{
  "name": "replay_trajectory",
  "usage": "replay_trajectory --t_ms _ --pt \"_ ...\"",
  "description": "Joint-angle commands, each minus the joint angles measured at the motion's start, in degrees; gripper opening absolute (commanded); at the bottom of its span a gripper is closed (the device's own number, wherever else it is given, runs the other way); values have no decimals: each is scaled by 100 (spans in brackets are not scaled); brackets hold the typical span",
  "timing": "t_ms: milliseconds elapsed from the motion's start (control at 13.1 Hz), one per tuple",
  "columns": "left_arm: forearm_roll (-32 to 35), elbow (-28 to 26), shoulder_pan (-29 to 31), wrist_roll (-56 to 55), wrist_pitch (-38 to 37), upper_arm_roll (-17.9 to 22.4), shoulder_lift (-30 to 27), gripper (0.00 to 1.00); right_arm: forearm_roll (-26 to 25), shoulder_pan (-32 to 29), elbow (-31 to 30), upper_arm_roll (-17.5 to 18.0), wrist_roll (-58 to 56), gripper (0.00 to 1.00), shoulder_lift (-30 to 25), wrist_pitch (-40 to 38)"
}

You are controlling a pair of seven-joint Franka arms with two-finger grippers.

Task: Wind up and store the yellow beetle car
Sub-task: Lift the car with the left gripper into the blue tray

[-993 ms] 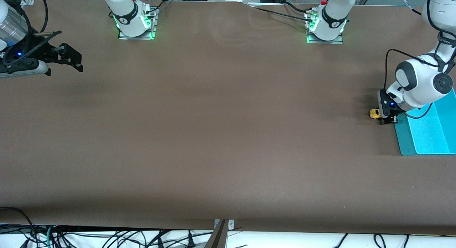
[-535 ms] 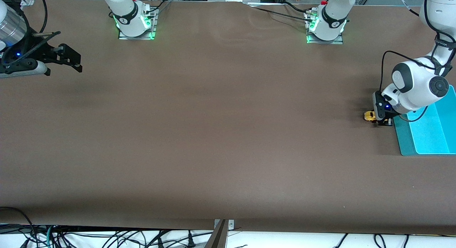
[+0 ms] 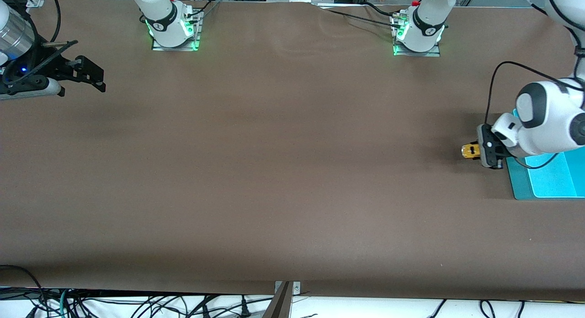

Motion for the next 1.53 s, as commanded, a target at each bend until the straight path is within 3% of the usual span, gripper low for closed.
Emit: replay_trajectory --t_ms 0,535,764,1070,1299,1375,1452 --pt "493 499 111 48 -468 41 56 18 -41 -9 38 -2 58 100 -10 -99" --pt "1232 693 1621 1472 -391 33 232 22 -23 -9 11 -11 76 100 -1 -99" --pt "1584 685 1999 1639 -206 33 634 22 -23 -9 11 -19 76 100 -1 -99" --pt "1585 693 2518 2139 531 33 1224 22 3 -9 11 -107 41 100 -1 -99" --pt "1585 676 2783 2202 594 33 1497 22 3 -9 11 -107 41 100 -1 -99" --pt "1585 676 2783 2263 594 33 1532 33 3 -9 20 -107 23 100 -1 -99" --pt "1550 693 2783 2490 594 7 1524 89 3 -9 20 -107 23 100 -1 -99"
